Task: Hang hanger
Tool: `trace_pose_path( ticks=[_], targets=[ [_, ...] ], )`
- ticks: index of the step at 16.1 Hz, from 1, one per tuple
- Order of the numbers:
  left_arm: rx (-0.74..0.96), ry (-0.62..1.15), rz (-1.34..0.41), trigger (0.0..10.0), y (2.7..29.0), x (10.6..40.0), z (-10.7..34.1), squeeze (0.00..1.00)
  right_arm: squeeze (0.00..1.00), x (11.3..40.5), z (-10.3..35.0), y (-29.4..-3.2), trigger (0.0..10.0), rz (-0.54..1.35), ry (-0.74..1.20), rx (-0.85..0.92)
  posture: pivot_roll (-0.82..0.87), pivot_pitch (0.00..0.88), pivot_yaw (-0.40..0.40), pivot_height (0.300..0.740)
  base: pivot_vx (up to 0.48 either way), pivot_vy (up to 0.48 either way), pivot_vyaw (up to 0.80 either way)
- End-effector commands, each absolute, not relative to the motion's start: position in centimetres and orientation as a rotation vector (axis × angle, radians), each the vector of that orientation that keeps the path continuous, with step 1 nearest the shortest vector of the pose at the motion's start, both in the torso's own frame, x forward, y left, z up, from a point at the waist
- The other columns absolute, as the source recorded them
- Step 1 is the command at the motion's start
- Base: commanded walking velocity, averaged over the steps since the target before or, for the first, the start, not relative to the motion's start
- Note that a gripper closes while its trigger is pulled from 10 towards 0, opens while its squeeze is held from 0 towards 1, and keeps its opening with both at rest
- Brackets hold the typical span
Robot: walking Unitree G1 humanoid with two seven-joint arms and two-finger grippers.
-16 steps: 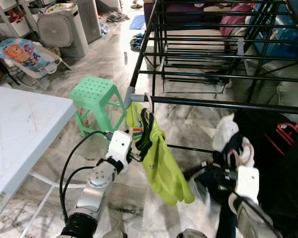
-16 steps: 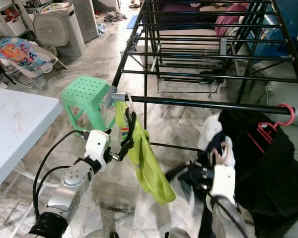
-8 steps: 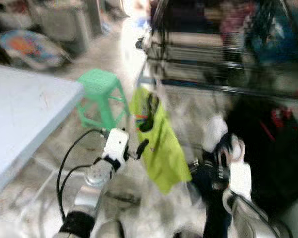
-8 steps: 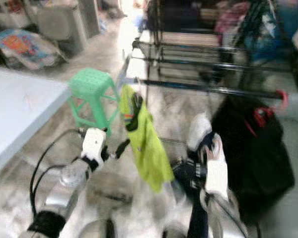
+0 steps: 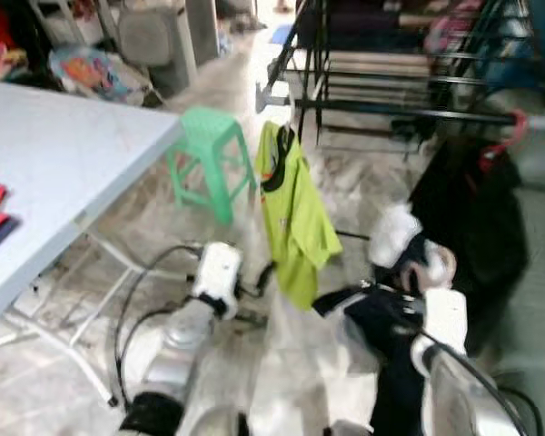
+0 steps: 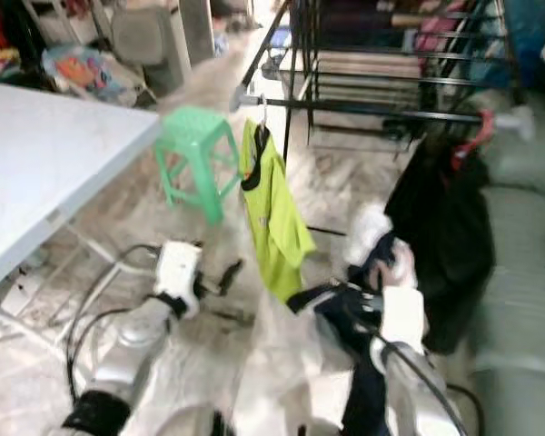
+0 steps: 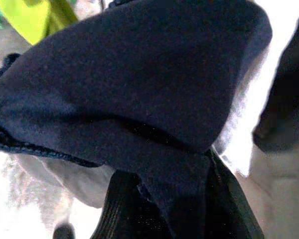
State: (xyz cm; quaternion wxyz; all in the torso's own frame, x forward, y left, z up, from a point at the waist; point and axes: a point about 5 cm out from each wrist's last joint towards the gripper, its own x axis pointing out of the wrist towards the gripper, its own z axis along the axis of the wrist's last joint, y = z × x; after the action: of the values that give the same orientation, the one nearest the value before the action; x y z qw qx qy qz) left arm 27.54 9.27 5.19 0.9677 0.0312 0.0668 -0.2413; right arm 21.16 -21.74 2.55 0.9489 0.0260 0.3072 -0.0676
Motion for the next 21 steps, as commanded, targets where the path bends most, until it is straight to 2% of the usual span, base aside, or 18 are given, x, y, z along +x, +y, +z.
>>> trace_pose_path(
  ticks=[1,5,10,15,21],
  targets=[
    [0.096,0.132,-0.458,10.0,10.6,28.0,5.3,0.00,0.00,22.0,3.2,-21.0,10.0,-0.109,0.587,0.066,-0.10,0.000,0.040,0.740,-0.277,0.000,0.00],
    [0.103,0.121,-0.458,10.0,10.7,28.4,5.6,0.00,0.00,22.8,3.3,-20.5,10.0,-0.051,0.578,0.059,-0.10,0.000,0.046,0.740,-0.069,0.000,0.17],
    [0.097,0.110,-0.430,10.0,10.6,28.3,5.5,0.00,0.00,23.8,4.0,-19.4,10.0,0.085,0.511,0.057,-0.09,0.000,0.046,0.740,0.000,0.000,0.80],
    [0.116,0.083,-0.416,10.0,10.8,28.9,6.0,0.00,0.00,25.6,6.4,-18.6,10.0,0.287,0.389,-0.026,-0.09,0.000,0.049,0.740,0.000,0.000,0.80],
    [0.117,0.089,-0.433,10.0,10.5,28.7,5.9,0.00,0.00,26.2,7.4,-17.2,10.0,0.391,0.302,-0.033,-0.08,0.000,0.043,0.740,0.000,0.000,0.80]
  ],
)
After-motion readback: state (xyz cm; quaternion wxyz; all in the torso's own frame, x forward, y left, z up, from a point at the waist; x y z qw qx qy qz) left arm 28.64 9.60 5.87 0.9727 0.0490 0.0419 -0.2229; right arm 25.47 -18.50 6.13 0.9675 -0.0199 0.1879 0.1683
